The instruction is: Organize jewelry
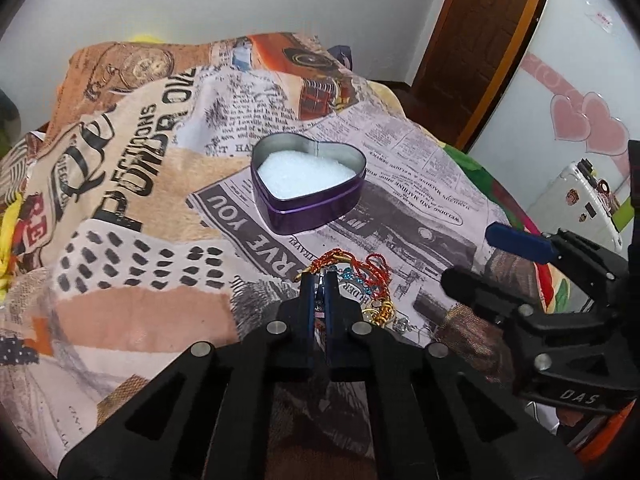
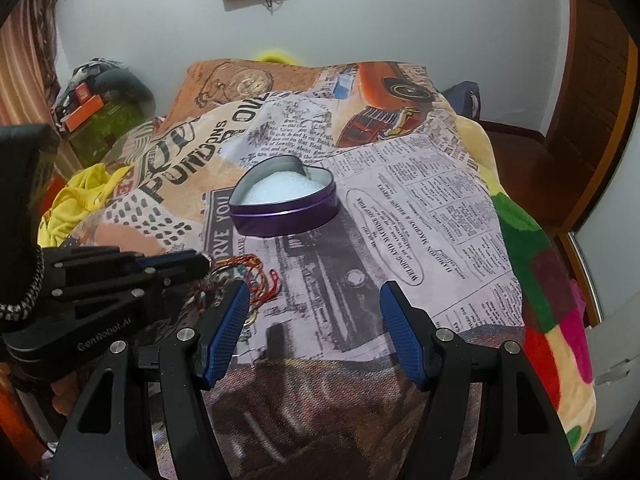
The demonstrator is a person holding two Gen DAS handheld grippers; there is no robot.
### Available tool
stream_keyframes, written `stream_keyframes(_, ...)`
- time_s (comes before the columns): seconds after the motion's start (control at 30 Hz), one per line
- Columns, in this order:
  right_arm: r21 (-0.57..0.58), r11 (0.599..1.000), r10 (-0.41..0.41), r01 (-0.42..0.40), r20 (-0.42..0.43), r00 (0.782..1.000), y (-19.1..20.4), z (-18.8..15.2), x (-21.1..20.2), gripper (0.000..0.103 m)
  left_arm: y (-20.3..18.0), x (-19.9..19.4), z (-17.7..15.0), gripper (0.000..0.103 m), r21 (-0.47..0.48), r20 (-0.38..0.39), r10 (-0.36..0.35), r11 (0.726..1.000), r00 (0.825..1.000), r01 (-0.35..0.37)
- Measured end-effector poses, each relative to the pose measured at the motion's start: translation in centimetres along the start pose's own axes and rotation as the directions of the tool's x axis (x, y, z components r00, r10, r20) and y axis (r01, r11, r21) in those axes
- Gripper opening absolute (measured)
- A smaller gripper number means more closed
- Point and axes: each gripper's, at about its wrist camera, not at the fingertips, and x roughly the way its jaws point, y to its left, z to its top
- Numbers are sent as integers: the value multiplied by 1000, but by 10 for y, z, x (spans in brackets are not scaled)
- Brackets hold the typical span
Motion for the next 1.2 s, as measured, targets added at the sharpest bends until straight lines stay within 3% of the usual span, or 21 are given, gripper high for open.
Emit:
stream_keyframes(0.37, -62, 997, 30, -34, -66, 997, 18, -18, 8, 63, 15, -34, -7, 2, -46, 54, 27, 999, 998, -24)
stream_keyframes(0.57, -62, 996, 56, -63, -111, 992, 26, -20, 23, 42, 26, -36, -15, 2, -84, 50, 27, 996, 998, -23)
stream_keyframes(0.7, -73, 996, 52, -60, -114, 992, 30, -22, 28, 35, 31, -35, -17, 2, -101, 47, 26, 995, 999, -21)
stream_keyframes(0.8, -70, 995, 67, -75, -112, 991, 30, -23, 28, 24, 30, -35, -18, 2, -103, 49, 25, 994, 998, -20)
stream_keyframes(0.87, -75, 995, 62, -70, -114, 992, 30, -22, 30, 10, 29, -36, -18, 2, -101, 49, 26, 995, 998, -21)
stream_keyframes(1.2, -47, 996, 71, -76, -106, 992, 23, -19, 20, 7, 21, -48, -15, 2, -81, 78, 35, 996, 996, -29)
